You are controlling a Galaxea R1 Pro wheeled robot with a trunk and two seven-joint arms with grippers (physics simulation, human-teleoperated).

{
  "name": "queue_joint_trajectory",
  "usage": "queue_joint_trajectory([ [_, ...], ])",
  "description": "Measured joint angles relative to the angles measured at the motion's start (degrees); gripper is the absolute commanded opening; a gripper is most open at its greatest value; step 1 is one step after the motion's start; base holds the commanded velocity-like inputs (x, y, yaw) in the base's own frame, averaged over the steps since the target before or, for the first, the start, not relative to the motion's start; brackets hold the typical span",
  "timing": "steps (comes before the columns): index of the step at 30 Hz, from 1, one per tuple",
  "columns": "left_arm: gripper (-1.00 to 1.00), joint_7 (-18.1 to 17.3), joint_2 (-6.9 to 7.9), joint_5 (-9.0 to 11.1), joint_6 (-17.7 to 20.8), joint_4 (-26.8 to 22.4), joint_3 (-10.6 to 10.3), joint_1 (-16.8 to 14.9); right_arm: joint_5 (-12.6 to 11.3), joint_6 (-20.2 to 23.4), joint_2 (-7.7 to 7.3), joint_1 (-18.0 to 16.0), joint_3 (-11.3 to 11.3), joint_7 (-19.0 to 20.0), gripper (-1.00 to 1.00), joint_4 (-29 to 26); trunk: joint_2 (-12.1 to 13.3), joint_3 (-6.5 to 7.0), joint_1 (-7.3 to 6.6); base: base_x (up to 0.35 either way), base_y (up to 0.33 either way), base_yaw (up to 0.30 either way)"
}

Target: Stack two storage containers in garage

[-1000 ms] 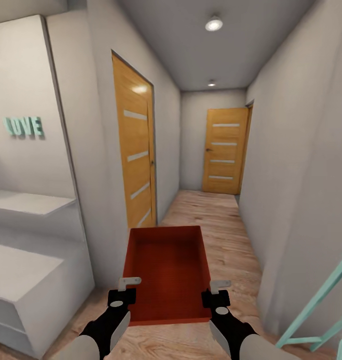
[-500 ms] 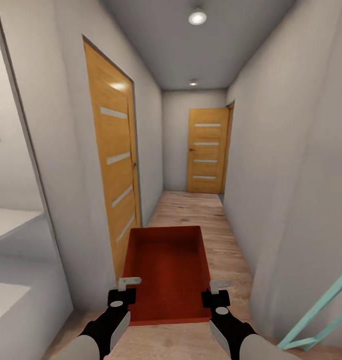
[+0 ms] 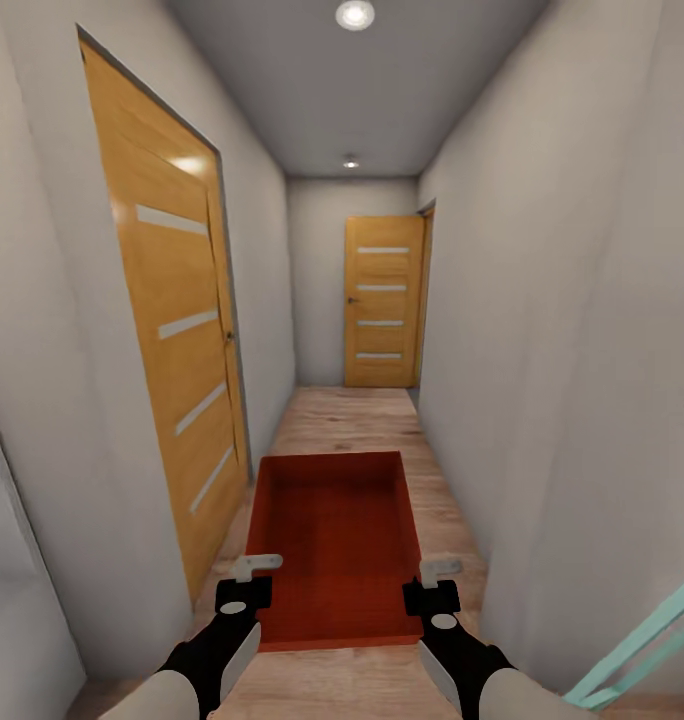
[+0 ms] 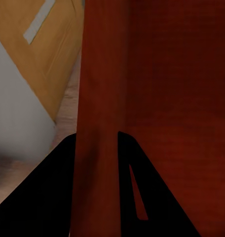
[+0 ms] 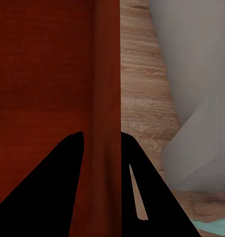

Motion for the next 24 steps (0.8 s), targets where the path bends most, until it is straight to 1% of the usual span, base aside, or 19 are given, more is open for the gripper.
queue_joint_trajectory([
  [24,-1.00,0.00,-0.01,-0.01,-0.01,0.00,0.04,0.00,0.04,-0.01,0.00,0.00,-0.03,0.01,-1.00,0.01,0.00,0.00,0.00,0.323,0.000,-0.003],
])
